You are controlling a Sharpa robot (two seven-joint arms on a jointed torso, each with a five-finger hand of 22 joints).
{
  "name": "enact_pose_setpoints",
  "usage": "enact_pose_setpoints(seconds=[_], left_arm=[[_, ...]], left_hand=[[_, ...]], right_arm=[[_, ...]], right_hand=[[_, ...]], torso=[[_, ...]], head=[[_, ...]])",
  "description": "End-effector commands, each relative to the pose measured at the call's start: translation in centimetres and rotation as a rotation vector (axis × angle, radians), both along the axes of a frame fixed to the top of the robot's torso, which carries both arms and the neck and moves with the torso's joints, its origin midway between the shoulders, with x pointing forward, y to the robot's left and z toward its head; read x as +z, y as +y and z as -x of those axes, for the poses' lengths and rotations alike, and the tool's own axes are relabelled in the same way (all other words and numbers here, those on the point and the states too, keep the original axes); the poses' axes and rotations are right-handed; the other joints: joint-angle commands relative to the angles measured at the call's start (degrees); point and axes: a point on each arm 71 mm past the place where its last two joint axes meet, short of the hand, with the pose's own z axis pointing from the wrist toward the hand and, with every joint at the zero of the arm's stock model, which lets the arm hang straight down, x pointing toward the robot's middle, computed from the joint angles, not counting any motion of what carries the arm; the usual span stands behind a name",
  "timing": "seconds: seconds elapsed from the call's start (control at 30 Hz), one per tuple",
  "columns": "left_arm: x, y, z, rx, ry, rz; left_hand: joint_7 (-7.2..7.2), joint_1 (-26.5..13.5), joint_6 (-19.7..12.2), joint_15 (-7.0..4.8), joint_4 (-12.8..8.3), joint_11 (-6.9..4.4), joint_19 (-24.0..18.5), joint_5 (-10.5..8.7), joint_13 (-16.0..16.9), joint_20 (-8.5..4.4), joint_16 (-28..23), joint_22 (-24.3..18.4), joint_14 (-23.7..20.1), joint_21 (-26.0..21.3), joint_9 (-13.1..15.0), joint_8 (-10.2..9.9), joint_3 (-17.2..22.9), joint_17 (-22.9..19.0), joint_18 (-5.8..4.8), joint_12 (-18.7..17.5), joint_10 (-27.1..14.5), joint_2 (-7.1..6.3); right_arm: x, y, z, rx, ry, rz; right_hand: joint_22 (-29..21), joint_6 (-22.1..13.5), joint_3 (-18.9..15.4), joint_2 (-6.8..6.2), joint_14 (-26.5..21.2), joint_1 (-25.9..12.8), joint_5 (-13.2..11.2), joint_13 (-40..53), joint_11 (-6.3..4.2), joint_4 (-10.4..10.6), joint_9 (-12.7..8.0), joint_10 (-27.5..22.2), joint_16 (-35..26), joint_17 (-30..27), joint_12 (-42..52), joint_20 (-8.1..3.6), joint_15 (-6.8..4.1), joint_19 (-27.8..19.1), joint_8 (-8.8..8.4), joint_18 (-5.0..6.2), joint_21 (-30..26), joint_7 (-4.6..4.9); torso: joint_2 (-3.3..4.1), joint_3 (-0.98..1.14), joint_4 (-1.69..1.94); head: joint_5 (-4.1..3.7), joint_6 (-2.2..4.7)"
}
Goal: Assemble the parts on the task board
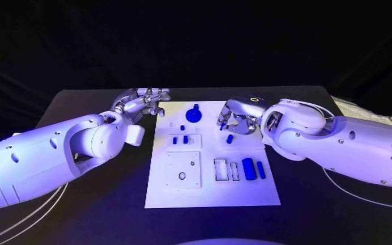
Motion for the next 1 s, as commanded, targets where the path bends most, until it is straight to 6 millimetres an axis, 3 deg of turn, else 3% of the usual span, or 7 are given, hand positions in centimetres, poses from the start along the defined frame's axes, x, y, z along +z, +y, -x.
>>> enact_pose_setpoints(seconds=[0.03, 0.17, 0.3, 0.47, 1.0], left_arm=[[0.1, -0.2, 0.1, -0.009, -0.006, 0.003], [0.1, -0.2, 0.1, -0.011, -0.006, 0.004], [0.1, -0.4, 0.2, -0.016, -0.006, 0.007], [0.1, -0.6, 0.3, -0.023, -0.006, 0.01], [0.0, -0.8, 0.4, -0.032, 0.001, 0.012]], left_hand=[[-0.05, 0.6, -0.3, -0.04, -0.3, -0.08, -0.1, 0.26, 0.1, -0.09, -0.4, 0.0, -0.4, -0.2, -0.1, 0.2, -0.1, 0.0, 1.13, 0.2, -0.4, 0.11], [-0.05, 0.6, -0.3, -0.04, -0.3, -0.08, -0.1, 0.26, 0.1, -0.09, -0.4, 0.0, -0.4, -0.2, -0.1, 0.2, -0.1, 0.0, 1.13, 0.2, -0.4, 0.11], [-0.05, 0.6, -0.3, -0.04, -0.3, -0.08, -0.1, 0.26, 0.1, -0.09, -0.4, 0.0, -0.4, -0.2, -0.1, 0.2, -0.1, 0.0, 1.13, 0.2, -0.4, 0.11], [-0.05, 0.6, -0.3, -0.04, -0.3, -0.08, -0.1, 0.26, 0.1, -0.09, -0.4, 0.0, -0.4, -0.2, -0.1, 0.2, -0.1, 0.0, 1.13, 0.2, -0.4, 0.11], [-0.02, 0.6, -0.3, -0.03, -0.4, -0.05, 0.0, 0.24, 0.1, -0.09, -0.4, -0.1, -0.4, -0.3, -0.1, 0.2, -0.2, -0.2, 1.12, 0.3, -0.4, 0.08]], right_arm=[[-0.3, 1.5, 0.9, 0.046, 0.022, -0.045], [-1.1, 3.4, 1.9, 0.099, 0.037, -0.051], [-2.5, 4.9, 2.6, 0.14, 0.058, -0.045], [-4.6, 6.5, 3.3, 0.177, 0.089, -0.033], [-6.3, 7.9, 3.8, 0.211, 0.116, -0.011]], right_hand=[[0.0, 0.2, 0.6, 0.13, 1.5, -0.7, 0.0, -0.1, -2.33, -0.2, 0.1, 2.5, 0.4, 0.0, -0.1, 0.17, 0.47, 0.1, -0.17, 0.24, 0.2, 0.15], [0.0, 0.1, 0.7, 0.13, 1.5, -0.8, 0.1, -0.1, -2.31, -0.3, 0.1, 2.5, 0.3, -0.1, -0.2, 0.17, 0.48, 0.1, -0.2, 0.23, 0.3, 0.18], [0.0, 0.1, 0.9, 0.09, 1.5, -0.8, 0.1, -0.1, -2.28, -0.5, 0.1, 2.5, 0.3, -0.1, -0.2, 0.17, 0.49, 0.1, -0.23, 0.23, 0.3, 0.21], [0.0, 0.0, 1.1, 0.06, 1.5, -0.9, 0.2, -0.1, -2.25, -0.7, 0.1, 2.4, 0.4, -0.1, -0.3, 0.18, 0.51, 0.1, -0.27, 0.24, 0.3, 0.25], [0.0, -0.1, 1.3, -0.02, 1.5, -1.2, 0.3, -0.1, -2.2, -0.9, 0.1, 2.3, 0.4, -0.1, -0.4, 0.2, 0.54, 0.0, -0.31, 0.25, 0.2, 0.31]], torso=[[0.0, -0.06, 0.06], [0.02, -0.01, 0.01], [0.07, -0.12, 0.08], [0.13, -0.01, 0.04], [0.05, 0.02, -0.05]], head=[[0.82, -0.17], [1.58, -0.48], [1.99, -0.65], [2.66, -1.03], [3.0, -1.7]])
